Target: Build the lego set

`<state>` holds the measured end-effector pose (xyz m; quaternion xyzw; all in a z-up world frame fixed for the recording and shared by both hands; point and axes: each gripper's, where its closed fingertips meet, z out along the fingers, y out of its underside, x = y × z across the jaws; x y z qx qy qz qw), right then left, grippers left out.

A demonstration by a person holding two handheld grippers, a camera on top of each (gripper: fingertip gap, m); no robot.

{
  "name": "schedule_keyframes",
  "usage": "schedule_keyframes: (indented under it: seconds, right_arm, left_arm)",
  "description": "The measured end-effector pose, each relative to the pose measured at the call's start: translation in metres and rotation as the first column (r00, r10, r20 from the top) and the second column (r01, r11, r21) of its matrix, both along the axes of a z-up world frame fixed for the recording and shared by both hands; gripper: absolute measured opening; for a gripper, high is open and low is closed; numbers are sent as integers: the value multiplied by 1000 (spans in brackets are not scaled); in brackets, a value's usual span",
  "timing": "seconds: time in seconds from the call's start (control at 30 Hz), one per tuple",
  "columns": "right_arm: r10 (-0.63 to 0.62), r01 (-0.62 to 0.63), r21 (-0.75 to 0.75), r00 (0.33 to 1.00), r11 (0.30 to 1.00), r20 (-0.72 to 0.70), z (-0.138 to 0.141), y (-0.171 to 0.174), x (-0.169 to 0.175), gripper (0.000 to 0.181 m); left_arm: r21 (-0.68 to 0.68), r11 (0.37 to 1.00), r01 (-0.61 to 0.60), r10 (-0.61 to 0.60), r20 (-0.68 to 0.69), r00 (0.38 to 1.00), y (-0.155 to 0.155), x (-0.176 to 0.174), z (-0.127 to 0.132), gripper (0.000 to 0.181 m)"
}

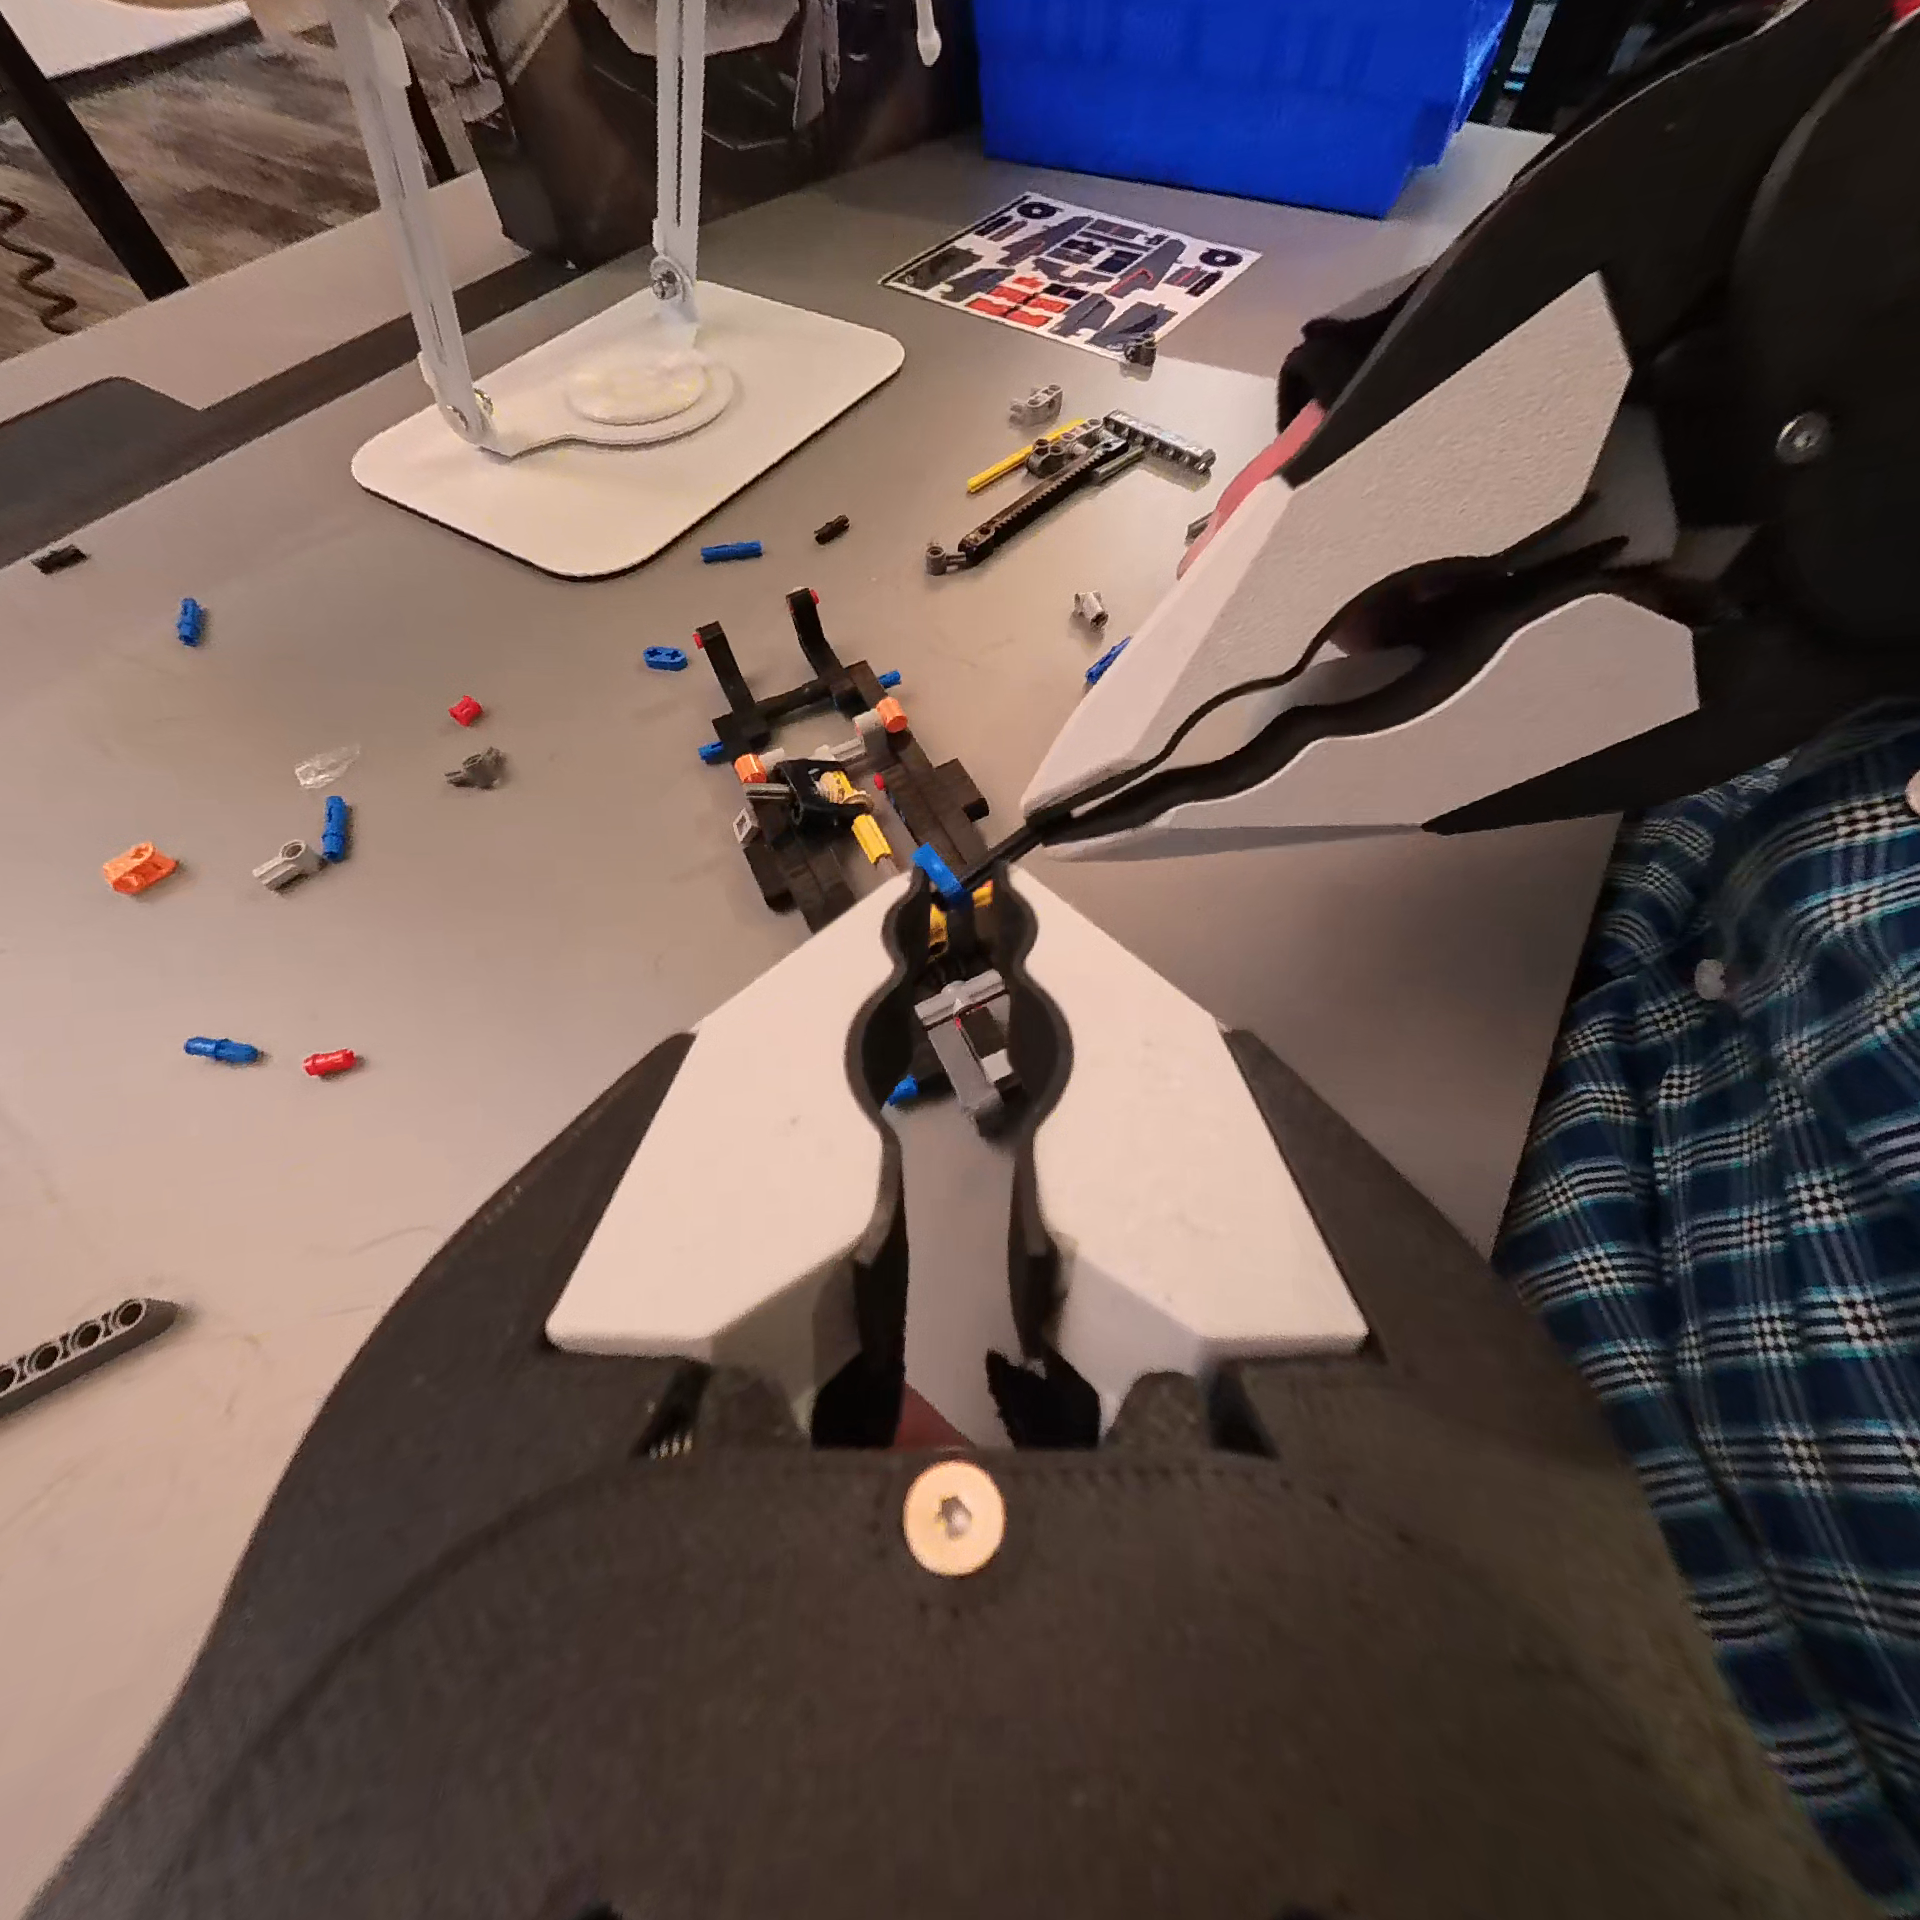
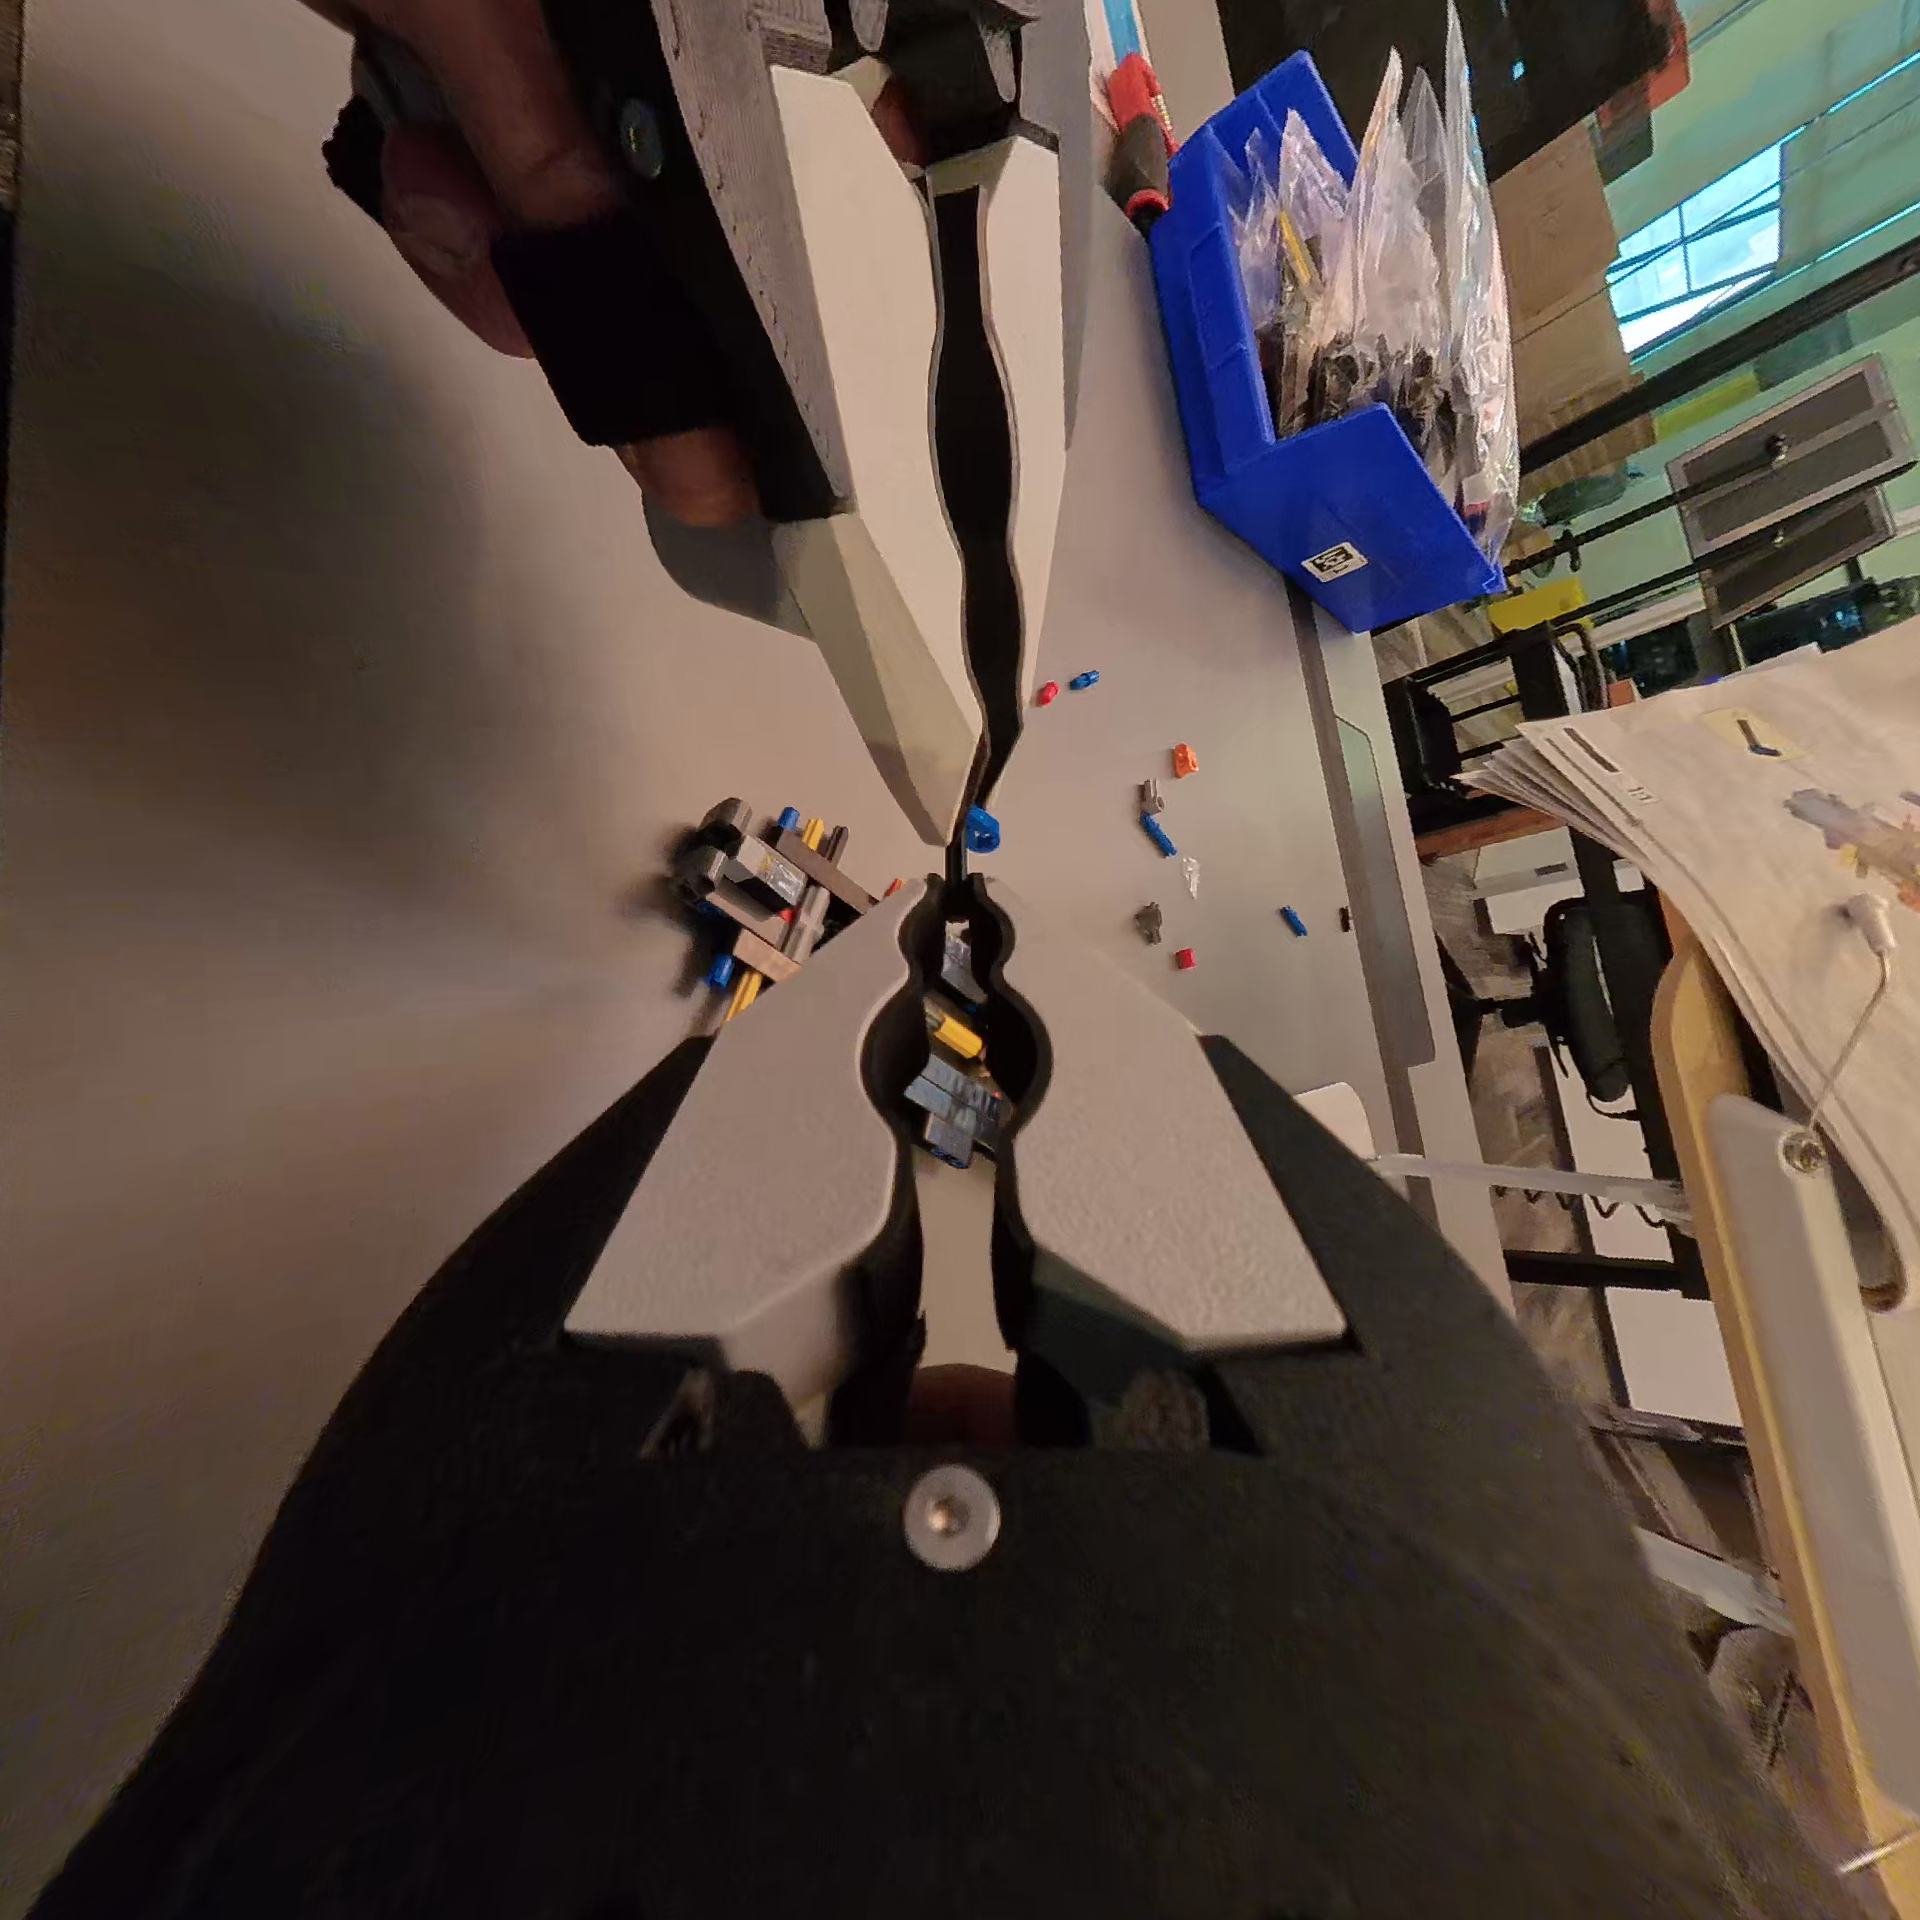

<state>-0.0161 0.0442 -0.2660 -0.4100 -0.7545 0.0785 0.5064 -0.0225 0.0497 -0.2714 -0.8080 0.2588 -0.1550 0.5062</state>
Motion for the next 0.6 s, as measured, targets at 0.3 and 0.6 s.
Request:
schedule_keyframes:
  seconds: [0.3,0.6]
  right_arm:
    - [-45,45,-54,999,998,10,-10,5,-8,1]
    - [-51,51,-108,999,993,0,-14,4,-11,1]
  left_arm:
    - [9,1000,17,-17,-17,1000,3,-10,-9,5]
    - [14,999,33,-33,-32,999,6,-9,-14,5]
